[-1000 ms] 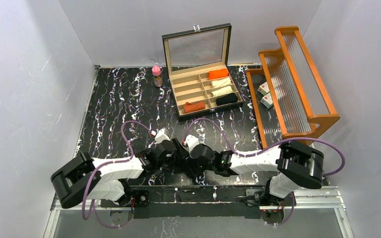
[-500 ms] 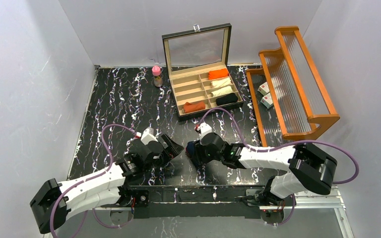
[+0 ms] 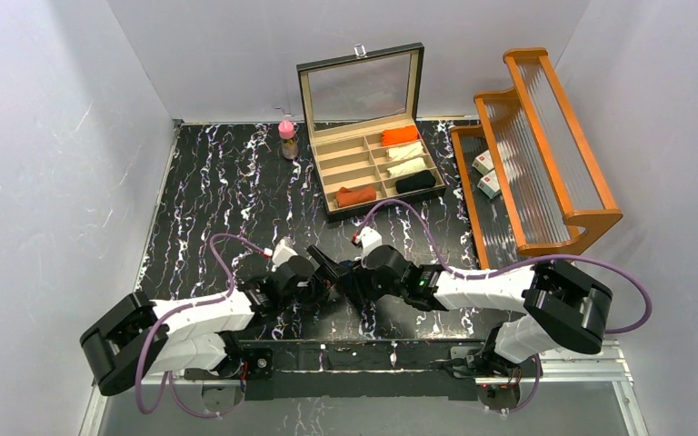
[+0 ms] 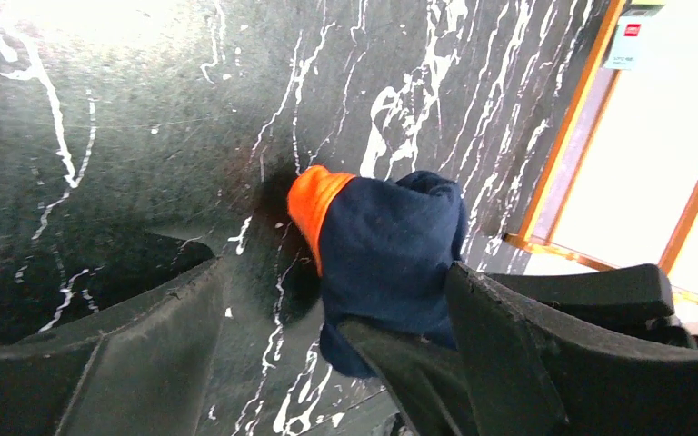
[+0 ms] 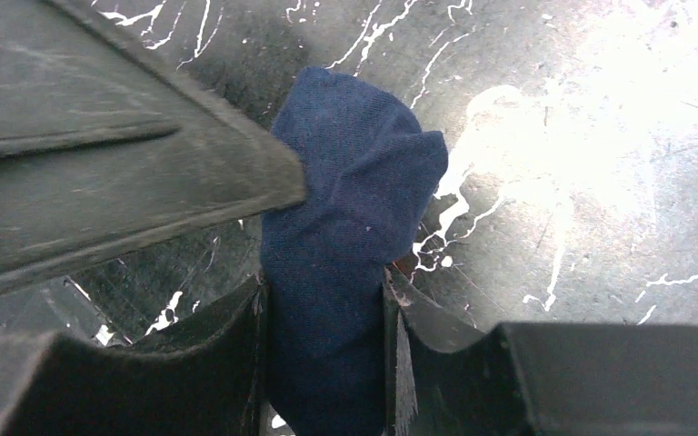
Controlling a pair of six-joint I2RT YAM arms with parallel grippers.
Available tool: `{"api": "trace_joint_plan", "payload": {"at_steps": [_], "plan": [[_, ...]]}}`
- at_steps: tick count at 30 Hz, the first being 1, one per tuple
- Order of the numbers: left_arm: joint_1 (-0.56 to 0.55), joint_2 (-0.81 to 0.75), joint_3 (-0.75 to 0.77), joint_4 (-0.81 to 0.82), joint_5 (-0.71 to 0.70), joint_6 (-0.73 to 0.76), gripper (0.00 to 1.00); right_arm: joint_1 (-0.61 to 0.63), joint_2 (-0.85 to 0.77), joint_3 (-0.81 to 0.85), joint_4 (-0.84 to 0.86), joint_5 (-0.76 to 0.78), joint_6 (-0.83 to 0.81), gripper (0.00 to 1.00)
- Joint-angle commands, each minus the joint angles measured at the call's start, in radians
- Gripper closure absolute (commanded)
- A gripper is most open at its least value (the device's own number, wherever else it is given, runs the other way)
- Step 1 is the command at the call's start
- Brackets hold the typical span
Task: Roll the underwear
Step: Pick up the underwear from the center of the board.
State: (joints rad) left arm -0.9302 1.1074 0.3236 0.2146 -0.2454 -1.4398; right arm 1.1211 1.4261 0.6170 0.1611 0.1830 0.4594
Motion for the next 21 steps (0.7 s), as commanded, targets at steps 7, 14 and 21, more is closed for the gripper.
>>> {"api": "trace_joint_plan", "payload": {"at_steps": [7,14,21], "plan": [[0.006,0.087,-0.036,0.206,0.024,-0.077,0.16,0.012,-0.001,-0.024,0.1,-0.036,0.029,0.99],[0.005,0.15,-0.06,0.292,0.053,-0.079,0.27,0.013,0.017,-0.064,0.208,-0.117,0.053,0.99],[0.005,0.179,-0.1,0.355,0.058,-0.073,0.47,0.011,0.021,-0.105,0.269,-0.163,0.101,0.99]]}}
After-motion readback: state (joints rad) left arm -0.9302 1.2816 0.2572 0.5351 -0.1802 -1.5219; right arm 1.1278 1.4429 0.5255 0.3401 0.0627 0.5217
